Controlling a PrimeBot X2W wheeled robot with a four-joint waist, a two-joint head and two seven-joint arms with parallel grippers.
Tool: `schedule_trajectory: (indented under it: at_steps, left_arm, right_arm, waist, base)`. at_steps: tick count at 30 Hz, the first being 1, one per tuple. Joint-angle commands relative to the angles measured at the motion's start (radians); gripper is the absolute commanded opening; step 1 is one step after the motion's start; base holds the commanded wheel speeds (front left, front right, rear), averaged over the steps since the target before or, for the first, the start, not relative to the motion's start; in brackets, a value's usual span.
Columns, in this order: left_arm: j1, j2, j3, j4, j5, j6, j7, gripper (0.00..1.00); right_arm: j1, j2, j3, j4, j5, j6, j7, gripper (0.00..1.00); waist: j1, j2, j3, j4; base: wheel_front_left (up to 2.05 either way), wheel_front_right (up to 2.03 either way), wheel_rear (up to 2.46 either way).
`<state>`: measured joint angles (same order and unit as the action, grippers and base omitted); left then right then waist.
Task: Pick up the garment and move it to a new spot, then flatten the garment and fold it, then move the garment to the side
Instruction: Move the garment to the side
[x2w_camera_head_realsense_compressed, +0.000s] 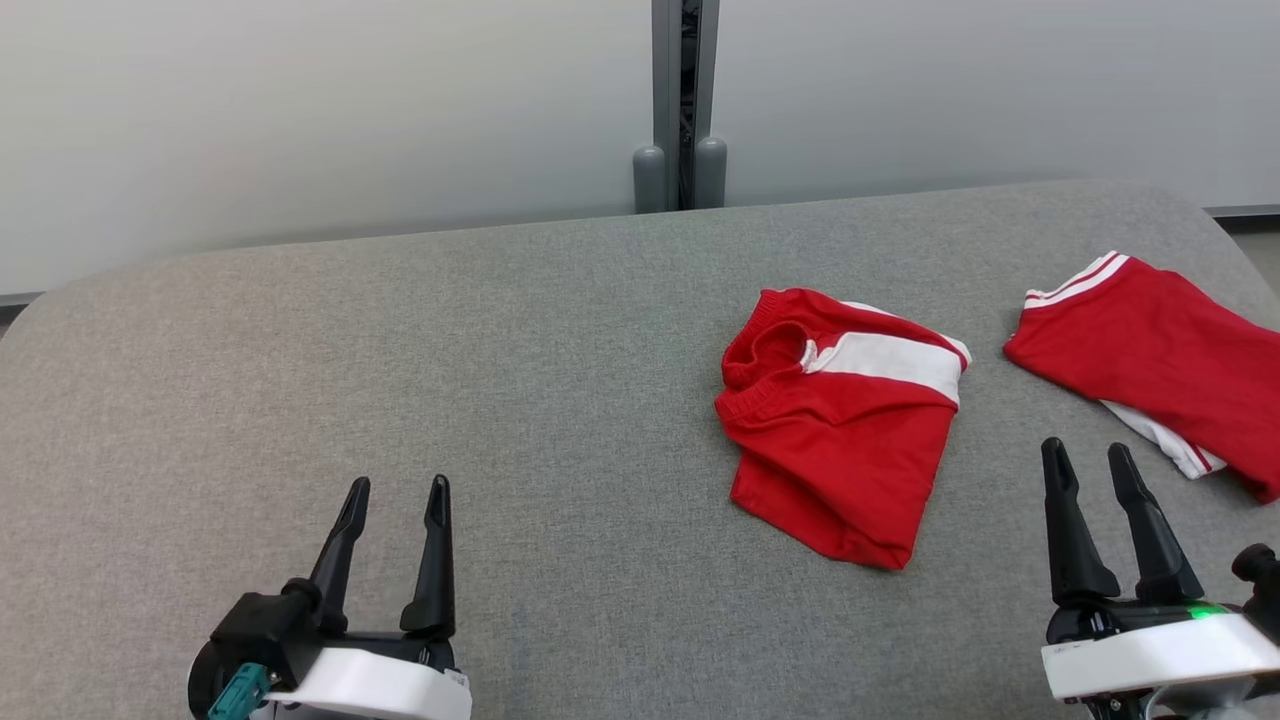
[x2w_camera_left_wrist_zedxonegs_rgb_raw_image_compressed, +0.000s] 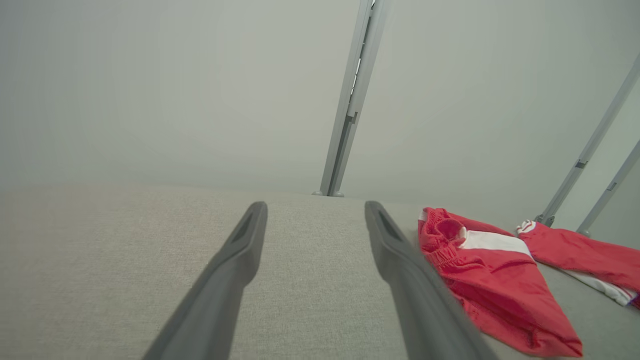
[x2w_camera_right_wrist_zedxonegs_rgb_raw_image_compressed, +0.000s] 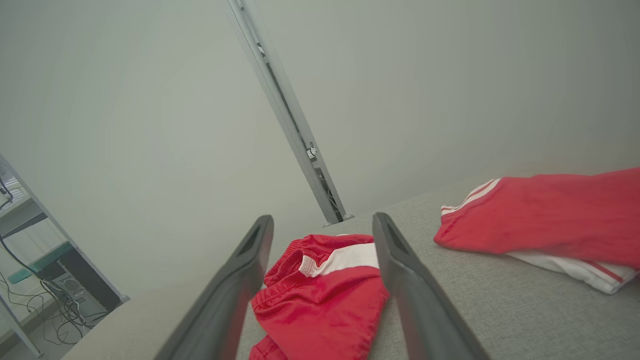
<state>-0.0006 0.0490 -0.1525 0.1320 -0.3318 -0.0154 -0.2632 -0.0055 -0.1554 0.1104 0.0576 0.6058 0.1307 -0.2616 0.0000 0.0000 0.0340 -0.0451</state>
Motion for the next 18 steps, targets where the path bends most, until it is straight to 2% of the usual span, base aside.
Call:
schedule_trajectory:
  at_steps: [1, 7, 18]
  left_arm:
    - [0.012, 0.004, -0.001, -0.011, 0.02, 0.012, -0.001, 1.0]
    - [0.031, 0.004, -0.011, -0.022, 0.023, 0.053, -0.001, 1.0]
    - [0.036, 0.004, -0.018, -0.014, 0.028, 0.063, -0.001, 1.0]
  right_arm:
    - [0.014, 0.002, -0.007, 0.006, -0.023, 0.001, -0.005, 1.0]
    - [0.014, 0.022, -0.014, 0.022, -0.041, 0.001, -0.005, 1.0]
    - [0.01, 0.022, -0.017, 0.034, -0.055, 0.001, -0.005, 1.0]
  waist:
    - [0.0, 0.0, -0.002, 0.002]
    - [0.0, 0.0, -0.002, 0.005]
    - [0.0, 0.0, -0.002, 0.007]
  base:
    - [0.0, 0.0, 0.0]
    - [0.0, 0.0, 0.0]
    - [0.0, 0.0, 0.0]
